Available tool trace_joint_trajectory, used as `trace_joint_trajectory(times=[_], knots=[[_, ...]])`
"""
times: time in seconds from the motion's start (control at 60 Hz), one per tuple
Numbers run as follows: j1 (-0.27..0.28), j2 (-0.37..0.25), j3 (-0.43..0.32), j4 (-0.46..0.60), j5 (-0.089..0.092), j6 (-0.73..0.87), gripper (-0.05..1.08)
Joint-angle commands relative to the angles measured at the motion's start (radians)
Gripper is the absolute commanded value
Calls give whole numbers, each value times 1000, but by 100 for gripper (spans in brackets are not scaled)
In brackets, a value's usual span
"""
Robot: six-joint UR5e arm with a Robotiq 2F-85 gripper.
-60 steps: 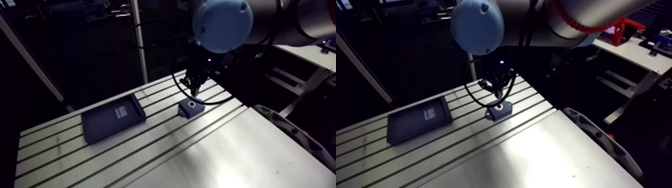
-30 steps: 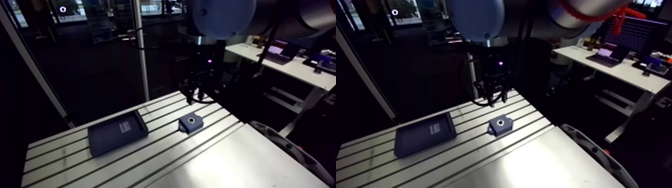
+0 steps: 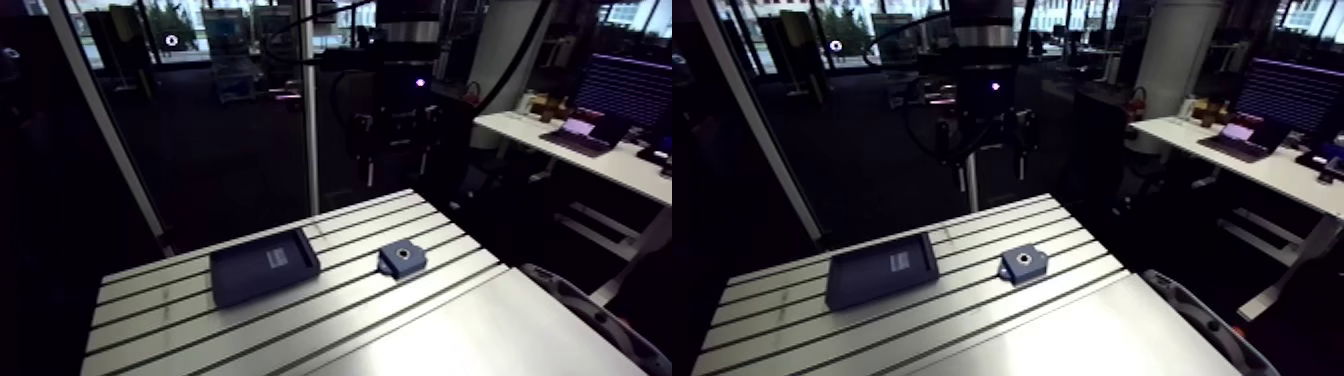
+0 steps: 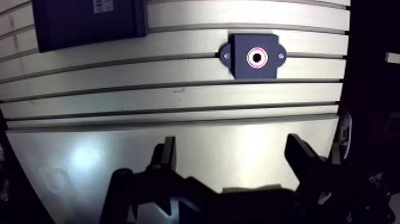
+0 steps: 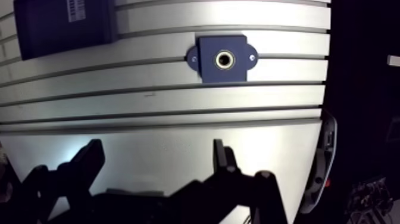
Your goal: Pick up the bearing and press it into the housing until flush.
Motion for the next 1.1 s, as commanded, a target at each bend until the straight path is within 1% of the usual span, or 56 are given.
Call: trace_joint_trajectory(times=[0.017,0.1,0.183,0.267,0.283,0.333,0.4,0.45,0.683,0.767,0.833,0.85,0.9,0.933,1.033,1.083,1.1], knots=[[109,-4,-112,107,16,117,0],[124,-7,-151,156,16,142,0],[138,-10,-168,184,13,151,0],[175,-13,-202,242,9,166,0],[175,-13,-202,242,9,166,0],[198,-20,-221,270,7,180,0],[205,-26,-224,274,8,193,0],[211,-39,-219,272,15,198,0],[219,-67,-199,251,11,200,0],[230,-67,-200,249,16,198,0],[250,-67,-201,248,17,201,0],[262,-67,-201,248,16,204,0],[273,-65,-201,248,15,211,0],[290,-64,-201,249,9,225,0],[304,-65,-201,249,4,227,0],[305,-66,-201,249,4,227,0],[307,-68,-201,249,6,227,0]])
